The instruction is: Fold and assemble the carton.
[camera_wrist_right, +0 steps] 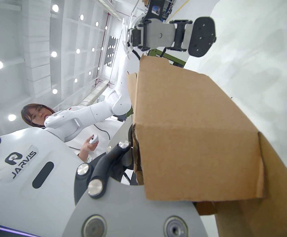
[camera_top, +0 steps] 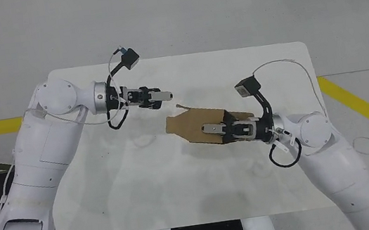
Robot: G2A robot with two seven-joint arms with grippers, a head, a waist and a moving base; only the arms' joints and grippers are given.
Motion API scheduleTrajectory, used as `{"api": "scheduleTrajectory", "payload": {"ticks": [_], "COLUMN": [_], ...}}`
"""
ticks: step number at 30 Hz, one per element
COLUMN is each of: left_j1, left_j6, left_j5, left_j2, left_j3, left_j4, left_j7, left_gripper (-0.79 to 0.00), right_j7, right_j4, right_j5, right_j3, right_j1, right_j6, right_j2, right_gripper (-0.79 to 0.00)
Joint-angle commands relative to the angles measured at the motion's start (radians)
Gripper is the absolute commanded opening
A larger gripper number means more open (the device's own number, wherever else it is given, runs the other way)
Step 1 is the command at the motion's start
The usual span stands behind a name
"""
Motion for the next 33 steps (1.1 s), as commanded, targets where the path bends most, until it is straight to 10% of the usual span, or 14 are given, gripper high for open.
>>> {"api": "scheduleTrajectory", "payload": {"ticks": [1, 33], "left_j1": [0.003, -0.021], "left_j6": [0.031, 0.038], "left_j5": [0.006, -0.048], "left_j2": [-0.001, -0.015], "left_j3": [0.010, 0.083], "left_j4": [0.002, 0.002], "left_j7": [-0.001, -0.071], "left_gripper": [0.000, 0.000], "right_j7": [0.003, -0.057], "right_j4": [-0.008, 0.007], "right_j5": [-0.001, 0.061], "right_j3": [-0.010, -0.046], "right_j1": [0.004, 0.048], "right_j6": [0.000, -0.019], "right_j2": [-0.001, -0.016], "right_gripper": [-0.785, -0.785]}}
